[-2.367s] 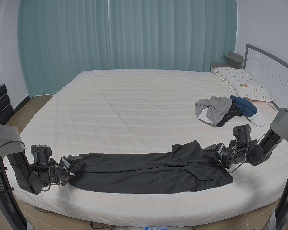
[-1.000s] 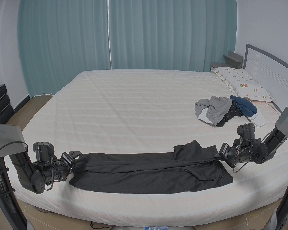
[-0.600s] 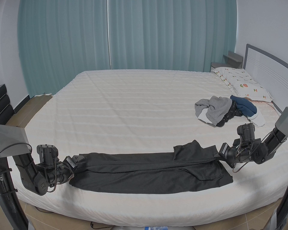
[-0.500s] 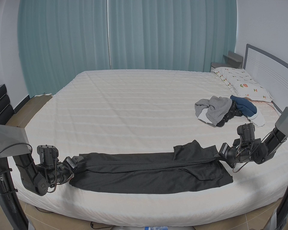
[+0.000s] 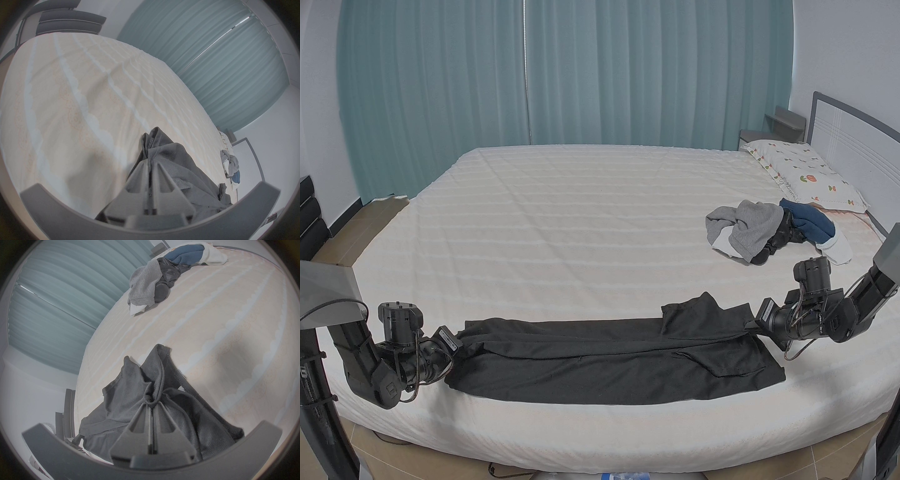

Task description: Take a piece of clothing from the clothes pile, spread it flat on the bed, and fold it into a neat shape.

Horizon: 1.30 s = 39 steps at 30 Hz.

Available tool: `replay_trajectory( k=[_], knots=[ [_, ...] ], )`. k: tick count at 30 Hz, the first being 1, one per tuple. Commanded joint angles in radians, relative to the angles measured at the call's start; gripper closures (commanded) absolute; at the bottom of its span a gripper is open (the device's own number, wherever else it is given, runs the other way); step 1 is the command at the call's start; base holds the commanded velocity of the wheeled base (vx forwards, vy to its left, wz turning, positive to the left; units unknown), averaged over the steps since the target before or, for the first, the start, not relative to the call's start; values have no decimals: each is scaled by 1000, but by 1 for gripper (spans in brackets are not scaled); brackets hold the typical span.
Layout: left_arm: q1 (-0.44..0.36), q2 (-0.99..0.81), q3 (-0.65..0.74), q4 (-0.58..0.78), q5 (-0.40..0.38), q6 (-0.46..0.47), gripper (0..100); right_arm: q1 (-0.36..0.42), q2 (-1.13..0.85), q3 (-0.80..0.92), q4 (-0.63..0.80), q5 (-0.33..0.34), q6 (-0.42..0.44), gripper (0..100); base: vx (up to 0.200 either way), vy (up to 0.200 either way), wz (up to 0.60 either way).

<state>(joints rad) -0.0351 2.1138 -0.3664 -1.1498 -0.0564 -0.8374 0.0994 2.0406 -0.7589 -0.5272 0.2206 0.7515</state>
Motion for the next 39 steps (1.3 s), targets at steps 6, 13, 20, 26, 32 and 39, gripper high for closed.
replay_trajectory(
  k=[6,13,20,26,32,39],
  knots=[
    [1,-8,-26,-24,46,-6,100,-4,-14,-8,-4,-1,3,100,0,0,0],
    [1,-23,-36,-88,47,-8,100,5,-10,-39,-27,-43,11,100,0,0,0],
    [4,-31,-63,-93,47,-55,100,5,-7,-43,-122,-61,42,100,0,0,0],
    [17,-49,-129,-93,43,-158,100,5,7,-66,-215,-80,103,100,0,0,0],
    [54,-55,-149,-116,35,-226,100,3,55,-19,-435,-95,149,100,0,0,0],
    [54,-52,-131,-116,29,-218,100,8,19,15,-323,-95,75,100,0,0,0]
  ],
)
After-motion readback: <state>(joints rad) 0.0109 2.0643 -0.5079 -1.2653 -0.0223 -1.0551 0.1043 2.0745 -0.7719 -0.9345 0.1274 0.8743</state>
